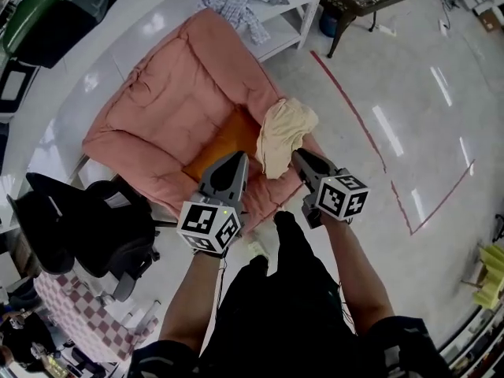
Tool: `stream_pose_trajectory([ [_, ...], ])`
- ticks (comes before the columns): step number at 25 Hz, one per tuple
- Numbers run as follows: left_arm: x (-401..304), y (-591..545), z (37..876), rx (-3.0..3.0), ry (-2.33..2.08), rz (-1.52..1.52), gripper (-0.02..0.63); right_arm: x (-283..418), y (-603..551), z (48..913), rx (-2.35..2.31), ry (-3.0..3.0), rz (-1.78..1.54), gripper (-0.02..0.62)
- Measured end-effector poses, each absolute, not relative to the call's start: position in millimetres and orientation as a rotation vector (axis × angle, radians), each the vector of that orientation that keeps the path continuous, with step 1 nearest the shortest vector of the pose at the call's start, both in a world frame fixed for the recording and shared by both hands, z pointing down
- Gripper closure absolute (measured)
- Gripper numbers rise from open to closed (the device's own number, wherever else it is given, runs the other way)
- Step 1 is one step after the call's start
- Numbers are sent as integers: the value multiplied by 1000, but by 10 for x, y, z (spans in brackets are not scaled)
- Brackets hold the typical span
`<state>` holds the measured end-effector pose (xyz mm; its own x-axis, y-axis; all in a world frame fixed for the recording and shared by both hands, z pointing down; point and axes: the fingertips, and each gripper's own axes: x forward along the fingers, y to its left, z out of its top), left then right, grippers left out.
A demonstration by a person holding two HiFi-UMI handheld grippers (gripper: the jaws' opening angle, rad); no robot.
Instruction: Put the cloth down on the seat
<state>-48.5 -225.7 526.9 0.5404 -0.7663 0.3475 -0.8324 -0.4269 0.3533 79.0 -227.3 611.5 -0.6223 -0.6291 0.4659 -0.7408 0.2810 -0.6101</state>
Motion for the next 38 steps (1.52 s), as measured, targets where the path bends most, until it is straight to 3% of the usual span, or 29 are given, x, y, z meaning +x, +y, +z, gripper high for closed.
stream_pose_trajectory([
  [9,-737,-1938,4517,2339,-1377,159,601,597,-2054,4961,1292,-2567,724,575],
  [24,-994,-1338,3305,2461,-1449,79,601,234,-1548,3456,1312,-2753,409,588],
  [38,-1383,-1015,2528,2531,-1567,-6,601,26,-1248,2572,1341,-2854,178,591],
])
